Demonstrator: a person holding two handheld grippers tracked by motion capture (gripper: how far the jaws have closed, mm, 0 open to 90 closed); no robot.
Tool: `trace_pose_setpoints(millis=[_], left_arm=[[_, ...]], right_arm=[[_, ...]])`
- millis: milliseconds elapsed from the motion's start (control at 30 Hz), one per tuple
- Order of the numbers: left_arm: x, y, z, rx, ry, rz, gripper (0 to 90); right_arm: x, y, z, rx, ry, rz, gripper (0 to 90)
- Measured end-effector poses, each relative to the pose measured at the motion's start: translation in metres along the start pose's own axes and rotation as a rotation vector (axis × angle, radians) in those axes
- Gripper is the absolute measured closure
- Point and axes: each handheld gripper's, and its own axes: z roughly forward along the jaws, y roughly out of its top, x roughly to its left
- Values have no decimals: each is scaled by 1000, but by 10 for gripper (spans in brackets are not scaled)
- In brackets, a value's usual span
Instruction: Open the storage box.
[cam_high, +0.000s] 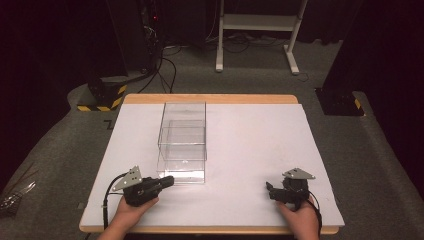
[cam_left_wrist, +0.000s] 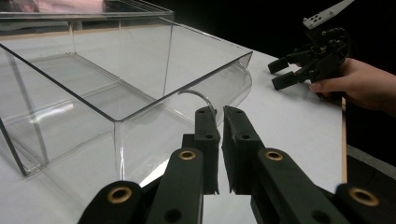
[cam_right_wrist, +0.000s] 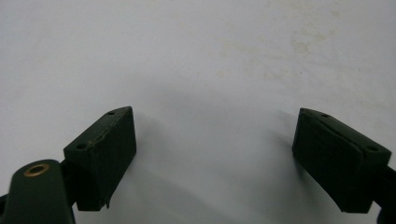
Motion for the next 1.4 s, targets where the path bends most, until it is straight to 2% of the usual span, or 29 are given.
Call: trace_pose_setpoints(millis=[167, 300, 600, 767, 1267, 1400], left_arm=[[-6, -2, -2, 11, -20, 8, 849], [-16, -2, -1, 31, -44, 31, 856], [-24, -5, -6, 41, -70, 35, 859], [-23, -8, -15, 37, -66, 31, 856], [-25, -13, -22, 34, -62, 34, 846], [-26, -10, -32, -6, -44, 33, 785]], right_arm=[[0, 0, 0, 0, 0, 0, 138], [0, 0, 0, 0, 0, 0, 138], [0, 0, 0, -1, 0, 0, 138], [0, 0, 0, -1, 0, -1, 139], [0, 0, 0, -1, 0, 0, 140], [0, 0, 0, -1, 0, 0, 142]])
